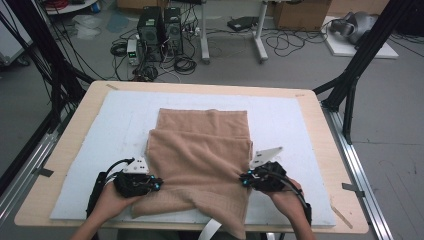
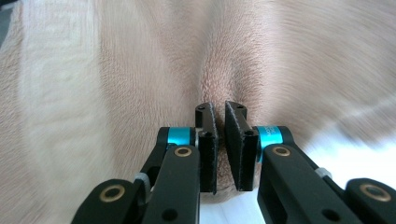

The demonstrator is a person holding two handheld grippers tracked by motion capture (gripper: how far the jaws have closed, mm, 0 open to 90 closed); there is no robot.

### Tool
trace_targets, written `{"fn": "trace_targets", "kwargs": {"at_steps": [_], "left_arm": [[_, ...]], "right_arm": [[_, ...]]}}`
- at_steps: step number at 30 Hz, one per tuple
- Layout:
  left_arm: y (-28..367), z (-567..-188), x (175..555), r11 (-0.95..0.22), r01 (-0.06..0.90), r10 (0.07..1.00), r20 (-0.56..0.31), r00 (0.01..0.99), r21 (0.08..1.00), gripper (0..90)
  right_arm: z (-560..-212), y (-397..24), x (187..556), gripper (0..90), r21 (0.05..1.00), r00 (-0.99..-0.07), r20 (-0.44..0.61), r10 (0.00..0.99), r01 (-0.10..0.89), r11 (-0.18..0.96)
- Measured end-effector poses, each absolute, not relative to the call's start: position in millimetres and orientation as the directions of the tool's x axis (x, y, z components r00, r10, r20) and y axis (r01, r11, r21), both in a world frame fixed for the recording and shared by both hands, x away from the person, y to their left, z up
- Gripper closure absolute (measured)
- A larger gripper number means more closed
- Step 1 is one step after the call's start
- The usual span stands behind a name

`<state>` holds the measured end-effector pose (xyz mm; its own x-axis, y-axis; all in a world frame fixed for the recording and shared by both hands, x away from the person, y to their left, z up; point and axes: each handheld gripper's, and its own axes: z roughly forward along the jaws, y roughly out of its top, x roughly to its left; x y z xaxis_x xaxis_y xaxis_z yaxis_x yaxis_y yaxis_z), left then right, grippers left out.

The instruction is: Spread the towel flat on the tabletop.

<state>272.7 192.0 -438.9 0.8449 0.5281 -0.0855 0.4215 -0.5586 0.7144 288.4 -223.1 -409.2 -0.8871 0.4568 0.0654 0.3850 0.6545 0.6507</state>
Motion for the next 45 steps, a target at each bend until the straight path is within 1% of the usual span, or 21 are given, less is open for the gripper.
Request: {"fn": "trace_targets", "kwargs": {"at_steps": [2, 3, 4, 7, 9, 11, 13, 14, 15, 16, 17, 19, 22, 25, 29, 31, 35, 37, 39, 42, 45], "left_arm": [[192.4, -438.2, 272.9, -0.557, 0.423, 0.527, -0.090, 0.845, 0.715, 82.2], [193.4, -437.3, 273.1, -0.552, 0.426, 0.528, -0.095, 0.844, 0.716, 76.9], [194.2, -436.5, 272.6, -0.543, 0.429, 0.535, -0.096, 0.839, 0.722, 69.5], [198.1, -434.1, 272.7, -0.534, 0.426, 0.528, -0.106, 0.843, 0.730, 60.5], [199.0, -435.4, 273.3, -0.542, 0.437, 0.526, -0.115, 0.842, 0.718, 54.4], [198.6, -439.3, 272.2, -0.557, 0.420, 0.523, -0.090, 0.847, 0.716, 55.9], [199.2, -439.5, 271.5, -0.561, 0.410, 0.532, -0.067, 0.844, 0.719, 65.4], [199.3, -439.7, 271.7, -0.556, 0.411, 0.531, -0.072, 0.845, 0.722, 73.4], [198.7, -439.9, 271.3, -0.556, 0.407, 0.531, -0.067, 0.845, 0.724, 80.3], [198.2, -439.4, 271.0, -0.558, 0.407, 0.530, -0.067, 0.845, 0.723, 82.8], [198.0, -439.0, 271.0, -0.554, 0.410, 0.528, -0.075, 0.846, 0.725, 84.2], [200.3, -436.2, 270.7, -0.544, 0.408, 0.523, -0.084, 0.848, 0.733, 85.3], [204.5, -423.3, 270.0, -0.481, 0.404, 0.518, -0.120, 0.847, 0.778, 85.7], [201.4, -408.3, 277.1, -0.469, 0.373, 0.528, -0.084, 0.845, 0.801, 85.7], [188.0, -399.8, 305.0, -0.457, 0.360, 0.597, -0.019, 0.802, 0.814, 85.6], [180.9, -402.0, 321.8, -0.478, 0.364, 0.614, 0.008, 0.790, 0.799, 85.4], [177.8, -422.4, 346.5, -0.475, 0.447, 0.641, -0.050, 0.766, 0.758, 84.7], [178.9, -423.7, 348.7, -0.460, 0.452, 0.644, -0.063, 0.762, 0.764, 82.6], [181.6, -418.9, 345.5, -0.453, 0.443, 0.647, -0.057, 0.761, 0.773, 74.9], [190.0, -409.9, 335.7, -0.459, 0.421, 0.645, -0.033, 0.764, 0.782, 67.0], [200.8, -401.7, 322.6, -0.462, 0.400, 0.642, -0.012, 0.767, 0.792, 63.5]], "right_arm": [[-411.2, -235.2, 288.5, 88.8, 0.624, -0.868, 0.032, 0.496, 0.405, 0.668], [-412.1, -239.3, 289.0, 84.6, 0.623, -0.862, 0.043, 0.506, 0.419, 0.661], [-411.1, -242.1, 287.9, 83.6, 0.640, -0.856, 0.051, 0.514, 0.423, 0.641], [-403.5, -239.1, 281.4, 74.7, 0.690, -0.875, 0.050, 0.482, 0.379, 0.617], [-403.2, -229.6, 279.1, 65.7, 0.695, -0.896, 0.081, 0.436, 0.365, 0.620], [-409.2, -218.9, 278.9, 63.3, 0.669, -0.908, 0.090, 0.409, 0.359, 0.650], [-420.1, -209.6, 279.2, 63.2, 0.627, -0.910, 0.080, 0.407, 0.363, 0.689], [-426.9, -205.7, 280.2, 67.5, 0.611, -0.911, 0.082, 0.404, 0.367, 0.702], [-432.2, -202.9, 279.3, 74.3, 0.611, -0.913, 0.073, 0.402, 0.359, 0.705], [-432.9, -203.6, 278.3, 85.7, 0.628, -0.919, 0.069, 0.389, 0.343, 0.698], [-433.6, -204.1, 279.1, 86.5, 0.631, -0.922, 0.092, 0.376, 0.346, 0.695], [-431.8, -203.9, 278.0, 87.0, 0.630, -0.921, 0.081, 0.381, 0.343, 0.697], [-417.1, -208.3, 275.7, 87.0, 0.663, -0.923, 0.067, 0.379, 0.325, 0.675], [-398.2, -217.4, 283.6, 87.1, 0.666, -0.912, 0.005, 0.410, 0.309, 0.679], [-382.7, -222.0, 314.0, 87.1, 0.662, -0.881, -0.047, 0.472, 0.326, 0.675], [-384.0, -221.0, 333.1, 87.0, 0.652, -0.857, -0.046, 0.513, 0.363, 0.665], [-408.2, -218.0, 359.0, 86.9, 0.622, -0.834, 0.022, 0.551, 0.443, 0.646], [-418.4, -216.5, 361.3, 85.5, 0.632, -0.829, 0.039, 0.558, 0.453, 0.629], [-418.0, -220.9, 360.1, 81.3, 0.655, -0.820, 0.057, 0.570, 0.462, 0.598], [-406.9, -229.1, 350.4, 73.4, 0.687, -0.816, 0.050, 0.576, 0.447, 0.573], [-395.2, -235.7, 336.5, 70.3, 0.718, -0.830, 0.052, 0.555, 0.417, 0.558]]}}
